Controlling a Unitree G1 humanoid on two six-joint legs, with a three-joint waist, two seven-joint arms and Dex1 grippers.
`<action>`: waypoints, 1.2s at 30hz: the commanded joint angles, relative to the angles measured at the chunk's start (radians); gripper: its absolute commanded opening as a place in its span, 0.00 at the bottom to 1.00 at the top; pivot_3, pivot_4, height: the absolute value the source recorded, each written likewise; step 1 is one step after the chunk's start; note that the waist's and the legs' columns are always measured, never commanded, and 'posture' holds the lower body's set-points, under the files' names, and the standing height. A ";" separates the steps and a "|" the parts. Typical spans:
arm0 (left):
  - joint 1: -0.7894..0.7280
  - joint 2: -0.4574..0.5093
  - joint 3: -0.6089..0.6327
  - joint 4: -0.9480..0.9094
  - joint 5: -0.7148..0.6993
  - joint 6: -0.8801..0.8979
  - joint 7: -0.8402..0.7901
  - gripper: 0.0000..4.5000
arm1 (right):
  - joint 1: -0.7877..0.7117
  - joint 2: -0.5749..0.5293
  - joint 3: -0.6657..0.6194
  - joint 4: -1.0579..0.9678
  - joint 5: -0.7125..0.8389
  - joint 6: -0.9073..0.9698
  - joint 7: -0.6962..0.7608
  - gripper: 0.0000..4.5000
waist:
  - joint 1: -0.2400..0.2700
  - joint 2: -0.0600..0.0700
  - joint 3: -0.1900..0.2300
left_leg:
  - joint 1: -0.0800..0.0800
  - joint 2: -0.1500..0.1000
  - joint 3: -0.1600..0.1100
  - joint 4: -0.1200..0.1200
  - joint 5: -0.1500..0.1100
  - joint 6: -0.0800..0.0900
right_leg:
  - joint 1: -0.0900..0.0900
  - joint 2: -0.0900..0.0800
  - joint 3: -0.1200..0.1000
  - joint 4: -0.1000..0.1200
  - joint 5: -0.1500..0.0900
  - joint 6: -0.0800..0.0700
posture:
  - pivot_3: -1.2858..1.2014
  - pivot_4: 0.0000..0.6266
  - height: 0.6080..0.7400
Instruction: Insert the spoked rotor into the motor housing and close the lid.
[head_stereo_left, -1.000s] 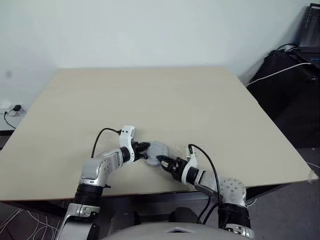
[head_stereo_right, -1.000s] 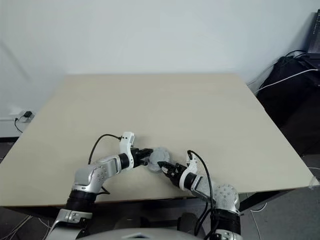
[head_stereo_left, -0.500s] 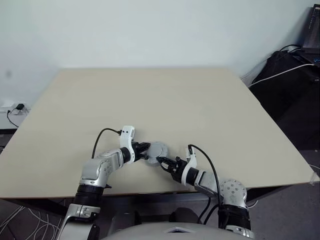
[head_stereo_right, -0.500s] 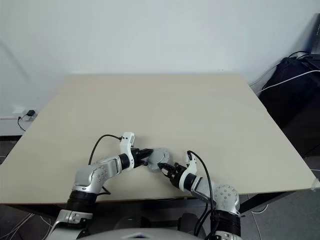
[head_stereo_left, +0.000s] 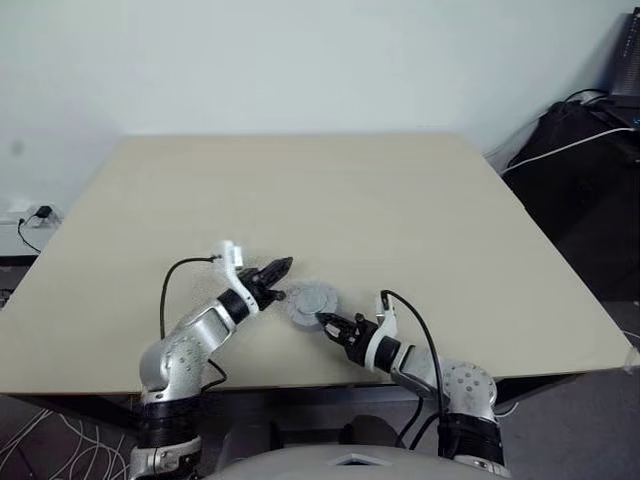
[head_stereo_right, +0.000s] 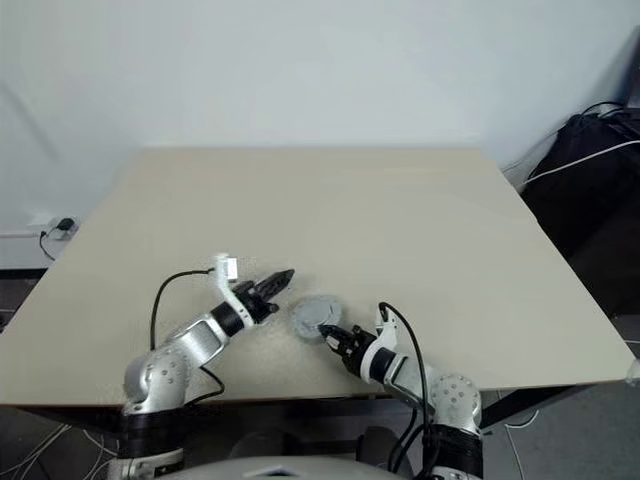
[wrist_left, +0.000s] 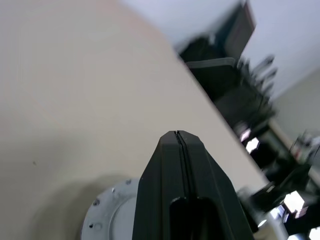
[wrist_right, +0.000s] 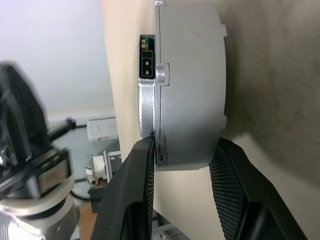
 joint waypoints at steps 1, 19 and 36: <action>0.092 -0.066 0.063 -0.083 -0.172 0.033 0.068 0.00 | 0.001 0.028 -0.013 -0.055 0.039 -0.029 0.006 0.28 | 0.002 0.000 0.000 | 0.000 0.000 0.000 0.000 0.000 0.000 | 0.000 0.000 0.000 0.000 0.000 0.000 | 0.52 0.00 1.00; 0.451 -0.243 -0.027 -0.077 -0.608 -0.144 0.153 0.94 | -0.067 0.026 0.011 -0.160 0.267 -0.049 -0.067 0.28 | 0.005 -0.004 0.014 | -0.014 -0.001 -0.001 0.001 0.000 0.000 | -0.013 0.000 -0.001 -0.001 -0.001 0.001 | 0.52 0.00 1.00; 0.352 -0.169 -0.168 0.048 -0.726 -0.220 0.036 0.99 | -0.019 -0.034 0.133 -0.205 0.423 -0.052 -0.157 0.28 | 0.005 -0.004 0.014 | -0.016 0.000 0.000 0.015 -0.003 0.005 | -0.010 0.001 -0.003 0.002 0.002 0.006 | 0.52 0.00 1.00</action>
